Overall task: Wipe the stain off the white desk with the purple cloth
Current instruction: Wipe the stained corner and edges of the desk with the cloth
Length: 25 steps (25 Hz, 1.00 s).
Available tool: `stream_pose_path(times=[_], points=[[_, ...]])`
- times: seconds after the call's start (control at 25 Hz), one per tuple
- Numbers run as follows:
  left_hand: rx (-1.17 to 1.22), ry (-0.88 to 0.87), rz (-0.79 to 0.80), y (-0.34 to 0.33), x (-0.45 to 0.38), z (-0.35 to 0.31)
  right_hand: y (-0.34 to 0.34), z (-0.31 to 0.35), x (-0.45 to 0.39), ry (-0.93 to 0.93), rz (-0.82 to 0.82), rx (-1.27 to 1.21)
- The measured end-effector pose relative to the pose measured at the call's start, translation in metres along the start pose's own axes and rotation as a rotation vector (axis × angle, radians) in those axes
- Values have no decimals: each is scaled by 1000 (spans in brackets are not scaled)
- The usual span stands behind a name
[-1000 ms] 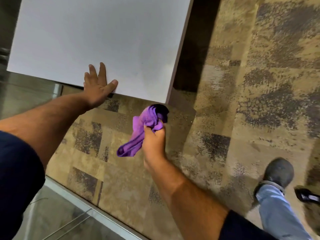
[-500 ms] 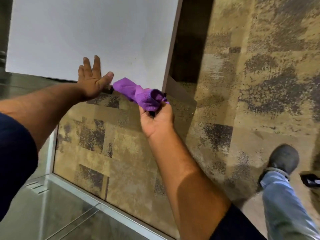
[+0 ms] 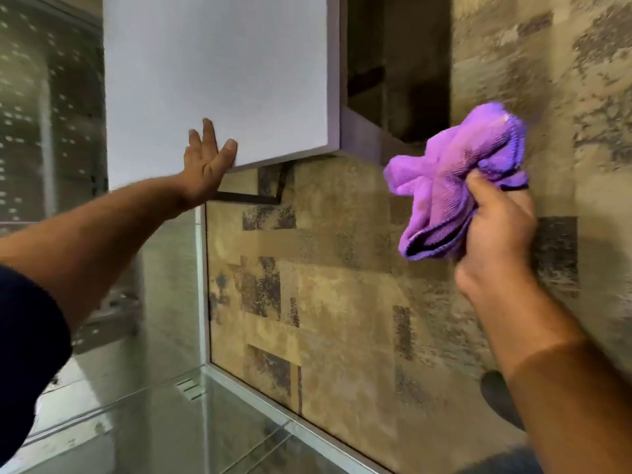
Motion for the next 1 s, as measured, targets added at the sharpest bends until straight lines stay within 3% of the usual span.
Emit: stream_pose_path(times=[0.2,0.36,0.52,0.6,0.76,0.92,1.0], points=[[-6,-23,-65,-1,0,8,-20,12,-25,433,282,26],[-9,-37,-79,-3,0,3,-67,14,-52,453,374,116],[7,-48,-104,-5,1,3,-167,33,-74,411,680,157],[28,-54,-122,-7,0,3,-202,41,-85,341,749,198],[48,-52,-136,-7,-1,5,-204,41,-76,438,744,339],[26,-46,-137,-6,-3,2,-144,9,-20,747,713,513],[16,-34,-120,-4,-3,2,-117,-5,9,799,606,526]])
Point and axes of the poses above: each hand's wrist, its own x-axis away from the middle knuckle, its own y-axis out of the back of the hand, z = x × y, the point moved 4 cm from there along -x, towards the middle knuckle, and after that the axes turned 4 degrees about x, right-handed, at the moved point
